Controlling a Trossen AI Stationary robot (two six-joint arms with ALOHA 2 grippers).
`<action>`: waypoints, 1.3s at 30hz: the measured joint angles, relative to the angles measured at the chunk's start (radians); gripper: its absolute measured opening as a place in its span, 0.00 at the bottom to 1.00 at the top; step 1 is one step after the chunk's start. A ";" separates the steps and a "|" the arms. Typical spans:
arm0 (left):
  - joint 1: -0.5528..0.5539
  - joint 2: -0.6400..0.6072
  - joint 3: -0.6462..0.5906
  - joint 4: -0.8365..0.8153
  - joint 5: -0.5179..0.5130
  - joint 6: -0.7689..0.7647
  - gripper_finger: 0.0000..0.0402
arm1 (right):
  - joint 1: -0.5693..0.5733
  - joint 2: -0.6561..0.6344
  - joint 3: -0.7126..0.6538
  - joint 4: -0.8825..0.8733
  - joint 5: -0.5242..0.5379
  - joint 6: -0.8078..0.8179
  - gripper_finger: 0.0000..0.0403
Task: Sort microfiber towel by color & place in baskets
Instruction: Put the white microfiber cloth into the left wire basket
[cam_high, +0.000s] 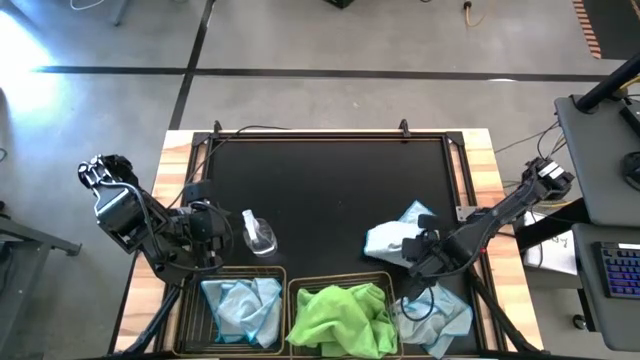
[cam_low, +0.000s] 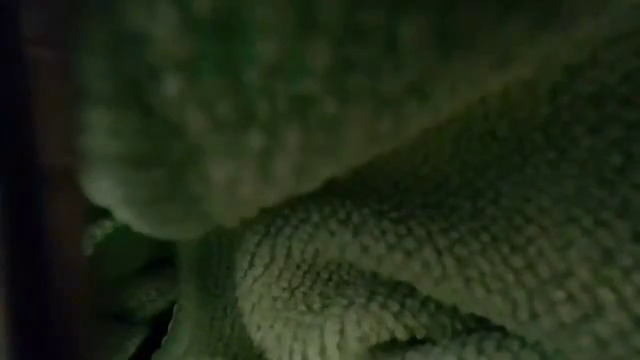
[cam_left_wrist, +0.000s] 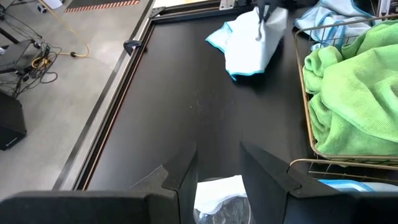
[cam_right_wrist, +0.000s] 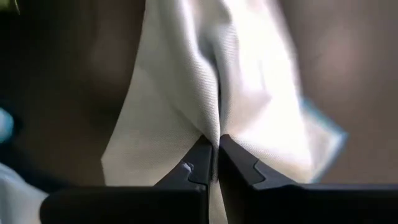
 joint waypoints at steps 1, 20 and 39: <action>0.000 0.000 0.000 0.000 0.000 0.000 0.26 | 0.000 -0.013 0.019 -0.012 0.028 0.000 0.03; 0.000 0.000 -0.060 0.005 0.002 0.000 0.26 | 0.000 -0.075 0.371 0.363 0.552 -0.053 0.03; 0.000 -0.007 -0.060 0.004 0.003 0.000 0.26 | -0.028 0.145 0.394 1.186 0.416 -0.588 0.03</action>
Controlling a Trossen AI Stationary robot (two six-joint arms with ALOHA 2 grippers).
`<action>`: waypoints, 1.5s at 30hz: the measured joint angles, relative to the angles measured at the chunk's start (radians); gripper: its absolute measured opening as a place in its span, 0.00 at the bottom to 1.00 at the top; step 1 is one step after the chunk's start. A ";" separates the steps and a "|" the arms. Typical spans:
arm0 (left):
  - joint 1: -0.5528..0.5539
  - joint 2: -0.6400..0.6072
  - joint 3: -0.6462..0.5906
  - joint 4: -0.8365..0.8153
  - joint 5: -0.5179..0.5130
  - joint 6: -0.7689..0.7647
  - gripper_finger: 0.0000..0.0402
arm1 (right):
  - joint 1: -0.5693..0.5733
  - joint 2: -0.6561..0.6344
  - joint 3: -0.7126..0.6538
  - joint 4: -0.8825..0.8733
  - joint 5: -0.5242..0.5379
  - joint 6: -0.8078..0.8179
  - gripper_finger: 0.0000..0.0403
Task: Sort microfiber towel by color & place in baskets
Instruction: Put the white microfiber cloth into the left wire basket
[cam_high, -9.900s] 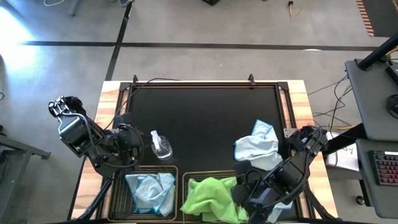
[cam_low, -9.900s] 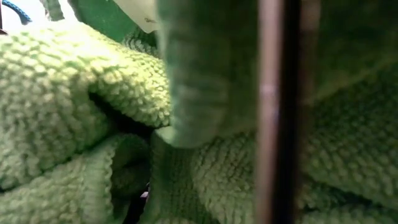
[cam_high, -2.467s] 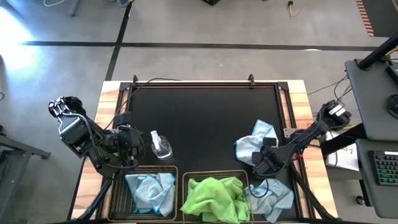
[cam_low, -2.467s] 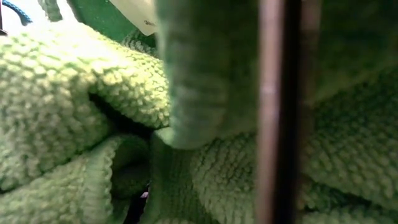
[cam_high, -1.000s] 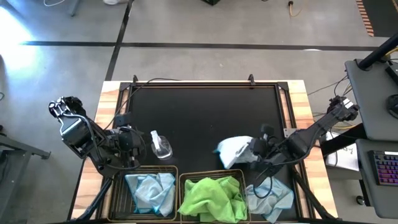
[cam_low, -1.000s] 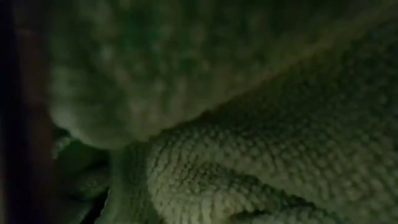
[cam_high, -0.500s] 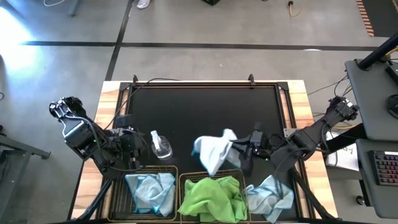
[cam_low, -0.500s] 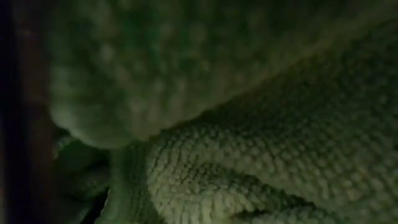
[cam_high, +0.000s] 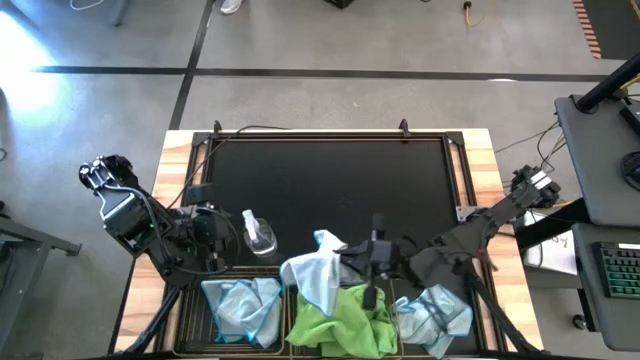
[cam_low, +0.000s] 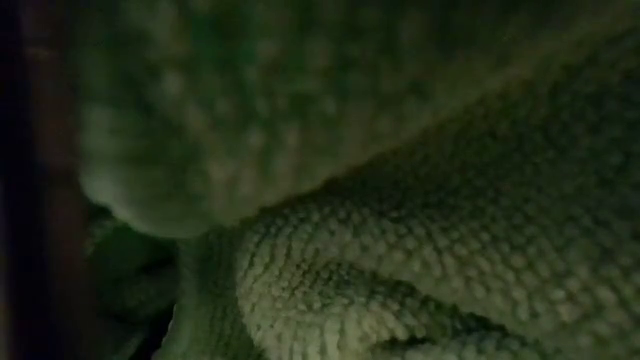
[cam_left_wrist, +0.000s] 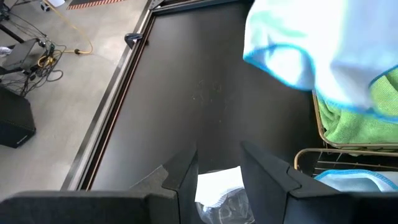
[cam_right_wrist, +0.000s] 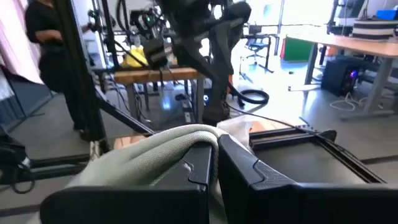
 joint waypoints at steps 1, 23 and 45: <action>0.000 0.000 0.000 0.000 0.000 0.000 0.26 | -0.007 0.020 0.009 0.002 -0.008 0.002 0.03; -0.003 -0.006 0.000 0.059 0.073 -0.026 0.26 | -0.113 0.267 0.389 -0.158 -0.081 -0.189 0.03; -0.001 0.027 0.000 0.346 0.133 0.225 0.26 | -0.167 0.268 0.413 -0.145 -0.188 -0.181 0.03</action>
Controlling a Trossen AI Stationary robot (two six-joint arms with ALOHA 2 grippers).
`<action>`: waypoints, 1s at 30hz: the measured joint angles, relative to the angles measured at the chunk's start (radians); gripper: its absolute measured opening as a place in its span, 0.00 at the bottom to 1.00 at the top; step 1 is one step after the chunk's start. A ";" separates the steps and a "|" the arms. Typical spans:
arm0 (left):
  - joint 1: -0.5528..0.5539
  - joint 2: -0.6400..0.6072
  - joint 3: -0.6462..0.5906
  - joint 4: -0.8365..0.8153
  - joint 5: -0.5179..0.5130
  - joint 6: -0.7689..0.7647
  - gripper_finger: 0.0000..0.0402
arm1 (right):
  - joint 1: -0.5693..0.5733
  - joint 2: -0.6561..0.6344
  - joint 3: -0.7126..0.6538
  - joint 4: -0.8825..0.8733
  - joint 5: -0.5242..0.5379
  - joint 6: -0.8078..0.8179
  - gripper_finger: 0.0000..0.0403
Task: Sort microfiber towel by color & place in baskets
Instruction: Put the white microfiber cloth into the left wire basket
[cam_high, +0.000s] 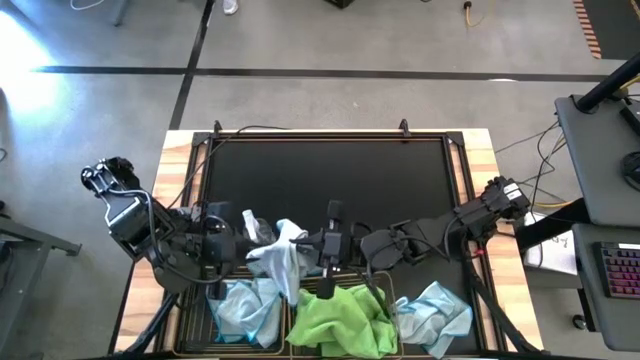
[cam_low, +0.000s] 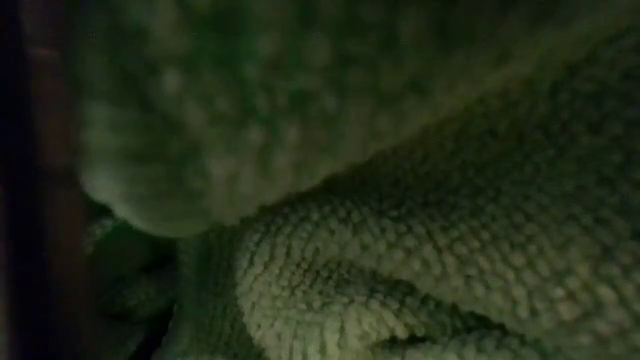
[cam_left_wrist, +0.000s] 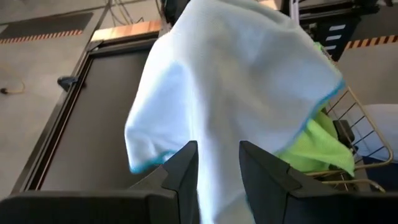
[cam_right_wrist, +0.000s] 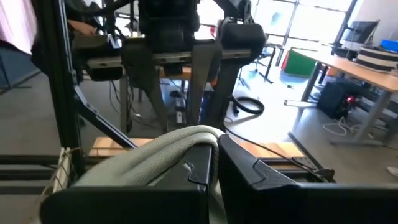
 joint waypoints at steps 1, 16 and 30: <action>0.000 0.001 0.000 0.014 0.000 0.011 0.26 | 0.000 0.000 0.000 0.004 0.000 0.000 0.03; 0.006 0.009 0.000 0.081 -0.001 0.069 0.26 | 0.001 0.001 0.000 0.067 -0.082 -0.015 0.03; 0.015 0.043 0.000 0.089 -0.002 0.116 0.26 | 0.001 0.001 0.000 0.118 -0.149 -0.036 0.03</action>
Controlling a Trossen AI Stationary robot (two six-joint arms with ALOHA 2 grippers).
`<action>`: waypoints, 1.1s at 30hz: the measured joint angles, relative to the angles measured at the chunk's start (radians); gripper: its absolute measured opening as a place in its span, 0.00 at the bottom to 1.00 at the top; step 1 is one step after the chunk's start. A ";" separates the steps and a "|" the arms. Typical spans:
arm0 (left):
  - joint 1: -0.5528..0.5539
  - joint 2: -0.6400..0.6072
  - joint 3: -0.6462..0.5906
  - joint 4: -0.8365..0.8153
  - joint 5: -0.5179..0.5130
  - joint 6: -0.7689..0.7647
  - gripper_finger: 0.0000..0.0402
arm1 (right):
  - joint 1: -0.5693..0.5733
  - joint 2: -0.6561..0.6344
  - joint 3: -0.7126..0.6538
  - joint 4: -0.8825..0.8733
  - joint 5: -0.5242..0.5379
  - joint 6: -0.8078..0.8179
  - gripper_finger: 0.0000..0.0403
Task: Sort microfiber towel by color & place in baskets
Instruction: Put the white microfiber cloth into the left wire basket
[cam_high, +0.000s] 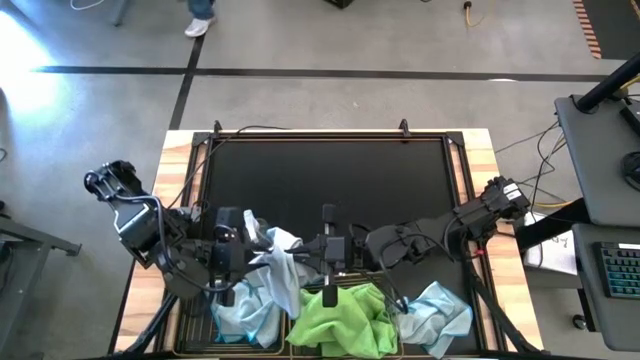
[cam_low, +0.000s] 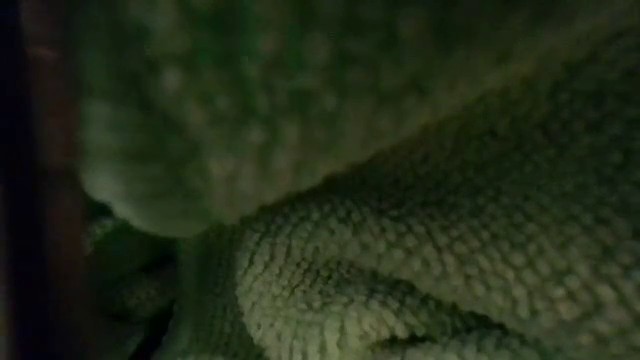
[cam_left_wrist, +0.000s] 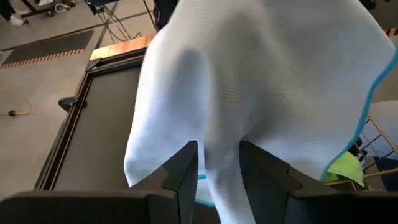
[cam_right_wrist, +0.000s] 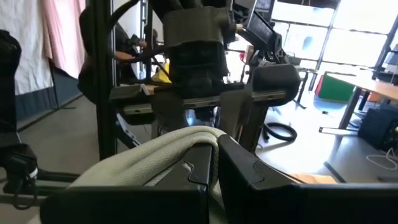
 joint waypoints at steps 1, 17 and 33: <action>0.000 0.003 0.000 0.000 0.000 0.001 0.26 | 0.000 0.000 0.000 -0.001 0.000 -0.003 0.03; 0.010 0.007 0.000 -0.001 0.027 -0.001 0.02 | 0.000 0.000 0.000 -0.025 0.000 -0.006 0.03; 0.010 0.006 0.000 -0.001 0.028 -0.004 0.00 | -0.001 -0.008 0.000 -0.107 -0.146 -0.024 0.19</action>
